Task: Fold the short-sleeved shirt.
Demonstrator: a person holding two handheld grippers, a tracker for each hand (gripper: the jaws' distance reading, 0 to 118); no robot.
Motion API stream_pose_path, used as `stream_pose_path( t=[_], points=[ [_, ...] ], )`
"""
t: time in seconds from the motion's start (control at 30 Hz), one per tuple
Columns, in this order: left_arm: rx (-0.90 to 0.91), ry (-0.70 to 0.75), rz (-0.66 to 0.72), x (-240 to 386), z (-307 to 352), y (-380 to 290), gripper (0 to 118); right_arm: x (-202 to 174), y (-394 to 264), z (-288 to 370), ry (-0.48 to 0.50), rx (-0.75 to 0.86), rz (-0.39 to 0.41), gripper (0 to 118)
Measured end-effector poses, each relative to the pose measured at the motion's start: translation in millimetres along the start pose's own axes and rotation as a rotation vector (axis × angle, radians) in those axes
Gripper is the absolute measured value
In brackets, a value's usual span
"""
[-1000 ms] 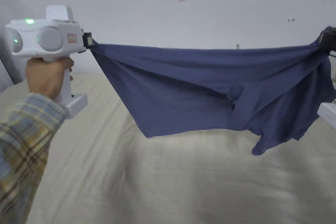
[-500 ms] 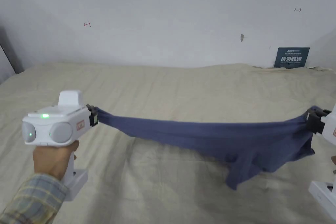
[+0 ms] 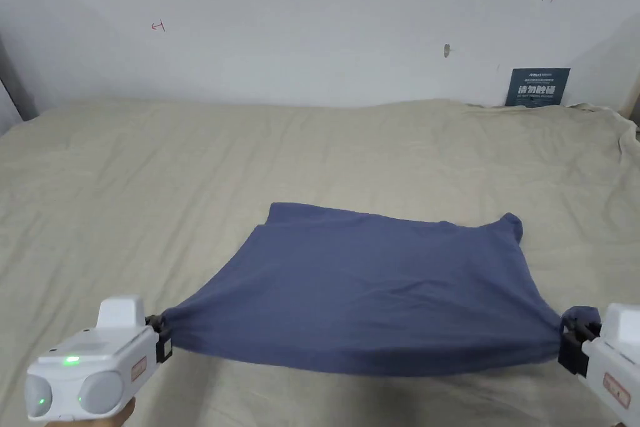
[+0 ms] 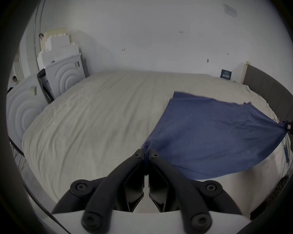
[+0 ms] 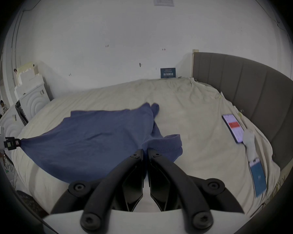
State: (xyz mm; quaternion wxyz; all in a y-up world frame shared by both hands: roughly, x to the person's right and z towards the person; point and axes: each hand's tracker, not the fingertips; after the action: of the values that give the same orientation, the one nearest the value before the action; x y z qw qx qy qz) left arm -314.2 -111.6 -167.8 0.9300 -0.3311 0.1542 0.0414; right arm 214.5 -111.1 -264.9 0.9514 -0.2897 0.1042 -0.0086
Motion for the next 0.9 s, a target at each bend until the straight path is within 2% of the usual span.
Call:
stream_pose_path(
  t=[0.27, 0.47, 0.7, 0.9],
  points=[
    [-0.066, 0.012, 0.025, -14.8, 41.1, -68.7, 0, 15.6, -57.1, 44.9, 0.003, -0.061, -0.021, 2],
    [-0.096, 0.035, -0.015, -14.3, 68.2, -99.1, 0, 29.4, -92.2, 57.8, -0.008, -0.102, 0.009, 2],
    [-0.188, 0.058, -0.004, -10.6, 45.4, -117.4, 0, 26.4, -118.6, 43.3, -0.055, -0.222, 0.02, 2],
    [-0.287, 0.08, 0.064, -9.2, 20.1, -124.5, 1, 38.1, -136.9, 16.6, -0.081, -0.328, -0.013, 2]
  ],
)
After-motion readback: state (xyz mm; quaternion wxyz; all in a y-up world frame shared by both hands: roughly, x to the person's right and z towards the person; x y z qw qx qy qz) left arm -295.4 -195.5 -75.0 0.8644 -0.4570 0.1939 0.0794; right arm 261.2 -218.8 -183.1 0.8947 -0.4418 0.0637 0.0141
